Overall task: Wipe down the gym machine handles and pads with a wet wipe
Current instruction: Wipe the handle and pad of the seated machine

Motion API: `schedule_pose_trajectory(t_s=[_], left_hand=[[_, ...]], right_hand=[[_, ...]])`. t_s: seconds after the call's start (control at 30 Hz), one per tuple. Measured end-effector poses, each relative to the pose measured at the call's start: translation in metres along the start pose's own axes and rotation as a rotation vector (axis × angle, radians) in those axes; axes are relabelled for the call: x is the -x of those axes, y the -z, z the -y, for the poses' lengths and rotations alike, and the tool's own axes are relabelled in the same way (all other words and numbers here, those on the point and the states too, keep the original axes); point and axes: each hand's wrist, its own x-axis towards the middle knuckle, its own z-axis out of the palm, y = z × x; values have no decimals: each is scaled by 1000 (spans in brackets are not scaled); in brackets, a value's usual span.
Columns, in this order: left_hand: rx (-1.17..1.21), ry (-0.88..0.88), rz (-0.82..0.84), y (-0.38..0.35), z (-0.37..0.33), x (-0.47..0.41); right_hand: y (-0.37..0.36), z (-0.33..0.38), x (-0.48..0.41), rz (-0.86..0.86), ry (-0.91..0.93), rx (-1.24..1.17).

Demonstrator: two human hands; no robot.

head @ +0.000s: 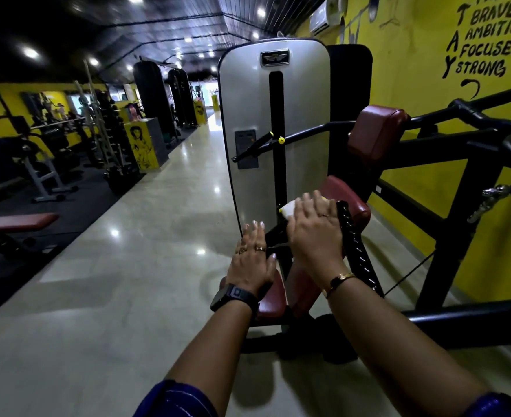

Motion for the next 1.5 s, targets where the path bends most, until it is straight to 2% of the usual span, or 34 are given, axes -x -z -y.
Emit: schedule_pose_trajectory(t_s=[0.07, 0.13, 0.27, 0.37, 0.53, 0.7, 0.8, 1.1, 1.3, 1.4, 1.5], left_hand=[[6, -2, -10, 1, 0, 1], [-2, -7, -12, 1, 1, 0], [-13, -11, 12, 1, 0, -2], [7, -3, 14, 3, -1, -1], [-3, 7, -3, 2, -2, 0], [-9, -7, 25, 4, -1, -2], [-26, 3, 60, 3, -1, -3], [6, 6, 52, 5, -2, -2], [4, 10, 59, 7, -3, -2], [27, -7, 27, 2, 1, -1], [29, -20, -16, -2, 3, 0]], right_hand=[[-3, -11, -7, -21, -57, 28], [-6, -6, -9, -66, -32, 11], [-8, 20, 7, -46, 276, -40], [-2, 16, 11, -38, 368, -101], [3, -1, -3, -54, 175, -68], [3, 20, 13, 107, 299, -30], [1, 28, 23, 200, 267, -68], [8, 29, 8, 164, 202, -59], [17, 22, 25, 263, 252, -28], [13, 13, 11, 238, 135, -15], [7, 6, 1, 87, -60, -80]])
